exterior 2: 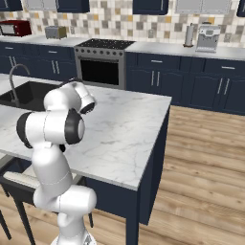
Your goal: There is a wine glass and glass cup on the dining counter. Place the wine bottle next to the wine glass and the juice bottle next to the glass cup.
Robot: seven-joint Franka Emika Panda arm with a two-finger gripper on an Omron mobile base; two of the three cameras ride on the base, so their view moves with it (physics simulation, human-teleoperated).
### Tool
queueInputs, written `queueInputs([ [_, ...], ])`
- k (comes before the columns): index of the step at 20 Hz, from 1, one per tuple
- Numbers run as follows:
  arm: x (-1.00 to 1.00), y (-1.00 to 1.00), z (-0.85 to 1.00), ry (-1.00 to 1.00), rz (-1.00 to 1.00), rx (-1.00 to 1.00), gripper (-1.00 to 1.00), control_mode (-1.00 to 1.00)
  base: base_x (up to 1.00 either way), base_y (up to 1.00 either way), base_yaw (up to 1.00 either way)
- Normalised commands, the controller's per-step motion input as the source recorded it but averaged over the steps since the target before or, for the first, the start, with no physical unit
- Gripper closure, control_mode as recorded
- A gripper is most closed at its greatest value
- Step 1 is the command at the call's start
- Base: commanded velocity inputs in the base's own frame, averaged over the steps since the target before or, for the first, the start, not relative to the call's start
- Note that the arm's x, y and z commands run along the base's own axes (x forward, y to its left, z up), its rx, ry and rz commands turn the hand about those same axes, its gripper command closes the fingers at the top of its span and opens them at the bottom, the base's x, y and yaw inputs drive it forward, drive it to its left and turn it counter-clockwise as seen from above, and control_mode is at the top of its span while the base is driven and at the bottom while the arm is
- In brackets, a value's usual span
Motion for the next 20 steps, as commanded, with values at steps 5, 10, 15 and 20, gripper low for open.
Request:
queueInputs([
  [5, 0.10, 0.06, -0.11, 0.00, 0.00, 0.01, 1.00, -1.00, 0.00, 0.00, 0.00],
  [10, 0.09, 0.00, -0.13, 0.00, 0.00, 0.00, 1.00, -1.00, 0.00, 0.00, 0.00],
  [15, 0.06, 0.00, -0.16, 0.00, 0.00, 0.00, 1.00, -1.00, 0.00, 0.00, 0.00],
  [20, 0.09, 0.00, -0.12, 0.00, 0.00, 0.00, 1.00, -1.00, 0.00, 0.00, 0.00],
])
